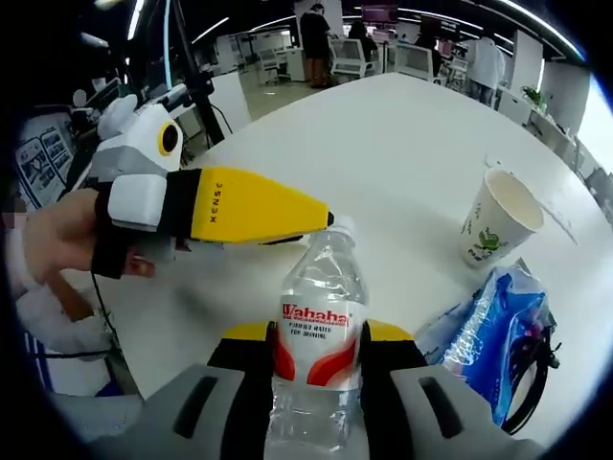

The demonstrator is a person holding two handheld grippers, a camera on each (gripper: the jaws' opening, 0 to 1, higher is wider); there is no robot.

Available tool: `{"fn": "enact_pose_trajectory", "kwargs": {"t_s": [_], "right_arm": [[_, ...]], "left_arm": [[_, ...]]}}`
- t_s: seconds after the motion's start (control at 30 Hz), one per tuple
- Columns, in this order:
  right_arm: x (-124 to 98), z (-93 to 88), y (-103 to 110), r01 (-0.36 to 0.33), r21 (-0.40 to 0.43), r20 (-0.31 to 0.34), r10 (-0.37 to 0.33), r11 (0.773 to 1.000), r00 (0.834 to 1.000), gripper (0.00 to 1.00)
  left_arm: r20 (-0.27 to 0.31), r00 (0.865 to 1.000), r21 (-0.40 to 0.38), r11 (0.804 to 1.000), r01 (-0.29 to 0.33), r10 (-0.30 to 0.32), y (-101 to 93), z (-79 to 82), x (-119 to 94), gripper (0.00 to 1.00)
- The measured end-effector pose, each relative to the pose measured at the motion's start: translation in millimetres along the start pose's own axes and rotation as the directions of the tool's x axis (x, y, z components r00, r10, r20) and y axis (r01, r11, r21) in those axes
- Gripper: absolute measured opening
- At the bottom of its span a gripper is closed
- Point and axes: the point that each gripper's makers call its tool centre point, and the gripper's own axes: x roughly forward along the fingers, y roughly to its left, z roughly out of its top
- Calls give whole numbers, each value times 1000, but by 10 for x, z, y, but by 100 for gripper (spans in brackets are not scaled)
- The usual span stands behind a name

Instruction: Arrange the tabletop items into an orderly group along one side of the table until the central work area is clear of visible clutter.

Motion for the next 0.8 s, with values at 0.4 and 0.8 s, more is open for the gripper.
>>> {"fn": "enact_pose_trajectory", "kwargs": {"t_s": [0.4, 0.8], "right_arm": [[-73, 10, 54, -20, -15, 56, 20, 1000, 998, 31], [-159, -36, 202, -29, -35, 88, 32, 999, 996, 31]], "left_arm": [[-21, 1000, -19, 1000, -9, 9, 18, -80, 92, 52], [-27, 999, -9, 1000, 19, -19, -42, -92, 153, 31]]}}
